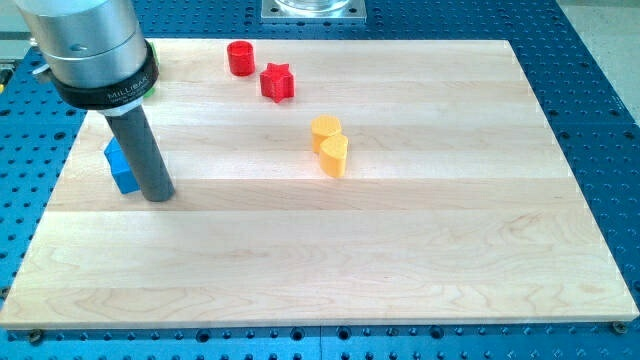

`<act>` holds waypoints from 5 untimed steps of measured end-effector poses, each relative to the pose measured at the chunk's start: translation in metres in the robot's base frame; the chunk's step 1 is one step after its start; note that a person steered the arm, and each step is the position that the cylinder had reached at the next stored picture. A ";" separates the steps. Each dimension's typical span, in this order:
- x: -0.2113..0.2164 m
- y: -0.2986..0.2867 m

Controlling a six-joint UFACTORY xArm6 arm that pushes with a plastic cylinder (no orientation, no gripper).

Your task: Place the red star above the yellow hexagon

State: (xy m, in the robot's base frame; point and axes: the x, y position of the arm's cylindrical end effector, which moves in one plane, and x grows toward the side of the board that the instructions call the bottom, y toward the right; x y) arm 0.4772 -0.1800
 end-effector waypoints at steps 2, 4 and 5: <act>0.000 0.002; 0.012 0.038; -0.043 0.049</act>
State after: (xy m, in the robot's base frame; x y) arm 0.4347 -0.1307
